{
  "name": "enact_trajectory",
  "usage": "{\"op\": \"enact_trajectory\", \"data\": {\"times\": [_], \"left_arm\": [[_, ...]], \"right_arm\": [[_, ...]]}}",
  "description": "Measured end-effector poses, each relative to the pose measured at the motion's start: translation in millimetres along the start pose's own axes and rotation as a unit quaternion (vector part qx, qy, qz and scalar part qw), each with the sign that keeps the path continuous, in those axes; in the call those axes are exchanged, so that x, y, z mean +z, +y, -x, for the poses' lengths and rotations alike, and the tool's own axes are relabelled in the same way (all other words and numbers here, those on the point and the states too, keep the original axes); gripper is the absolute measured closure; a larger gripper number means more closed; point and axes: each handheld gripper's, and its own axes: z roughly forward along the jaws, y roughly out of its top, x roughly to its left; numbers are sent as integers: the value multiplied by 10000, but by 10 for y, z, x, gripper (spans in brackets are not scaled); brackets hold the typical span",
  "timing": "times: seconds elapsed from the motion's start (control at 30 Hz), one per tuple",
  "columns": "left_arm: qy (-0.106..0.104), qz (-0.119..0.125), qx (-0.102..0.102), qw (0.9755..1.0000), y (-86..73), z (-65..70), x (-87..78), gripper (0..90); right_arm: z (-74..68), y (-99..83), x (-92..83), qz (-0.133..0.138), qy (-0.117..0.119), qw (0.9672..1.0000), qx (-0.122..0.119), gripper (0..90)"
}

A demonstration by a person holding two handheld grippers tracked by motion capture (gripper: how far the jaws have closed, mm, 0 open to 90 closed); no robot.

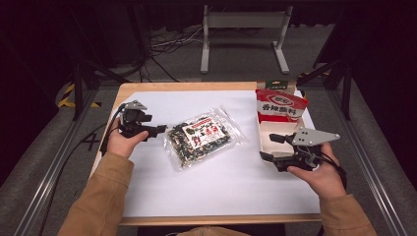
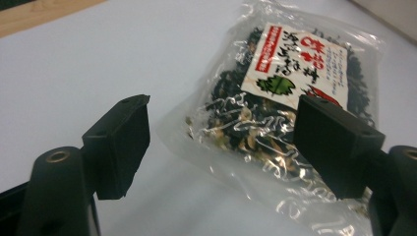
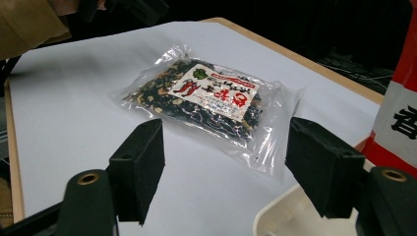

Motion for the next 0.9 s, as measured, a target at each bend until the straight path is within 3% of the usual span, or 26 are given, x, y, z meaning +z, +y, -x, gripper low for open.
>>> {"op": "enact_trajectory", "data": {"times": [0.13,0.4,0.53,0.7,0.9], "left_arm": [[51,70,-143,9999,1,-68,83,230],[85,-102,-315,9994,-32,-158,310,243],[-52,-222,-472,9986,-66,-215,412,236],[-36,-519,-393,9979,-109,-240,528,231],[-184,-625,-566,9963,-142,-269,663,233]], "right_arm": [[-11,-4,19,16,28,10000,0,306],[-10,-20,41,9,21,10000,35,300],[-17,-30,57,-27,30,10000,42,300],[-17,-45,69,-62,41,9999,72,301],[-19,-61,102,-116,61,9999,79,301]]}}
